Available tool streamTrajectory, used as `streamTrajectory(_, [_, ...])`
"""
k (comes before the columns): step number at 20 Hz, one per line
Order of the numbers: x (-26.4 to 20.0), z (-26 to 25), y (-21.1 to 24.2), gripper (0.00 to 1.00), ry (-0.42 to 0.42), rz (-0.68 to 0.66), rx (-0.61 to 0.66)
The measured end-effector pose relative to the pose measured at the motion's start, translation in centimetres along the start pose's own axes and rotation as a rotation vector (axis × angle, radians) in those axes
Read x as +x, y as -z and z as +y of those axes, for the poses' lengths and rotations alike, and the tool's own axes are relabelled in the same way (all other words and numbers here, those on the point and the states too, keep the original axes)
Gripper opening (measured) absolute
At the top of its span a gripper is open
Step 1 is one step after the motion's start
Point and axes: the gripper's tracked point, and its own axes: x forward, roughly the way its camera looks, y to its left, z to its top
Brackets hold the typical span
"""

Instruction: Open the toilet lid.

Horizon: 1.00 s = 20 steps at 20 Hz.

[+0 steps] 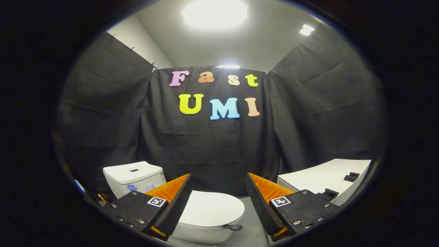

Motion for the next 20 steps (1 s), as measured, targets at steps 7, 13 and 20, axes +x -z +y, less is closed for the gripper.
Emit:
streamTrajectory(7, [2.9, -0.8, 4.1, 0.95, 0.015, 0.048, 0.195])
streamTrajectory(13, [5.2, -4.2, 9.8, 0.95, 0.110, 0.103, 0.402])
streamTrajectory(20, [6.2, -6.5, 15.5, 0.95, 0.185, 0.156, 0.582])
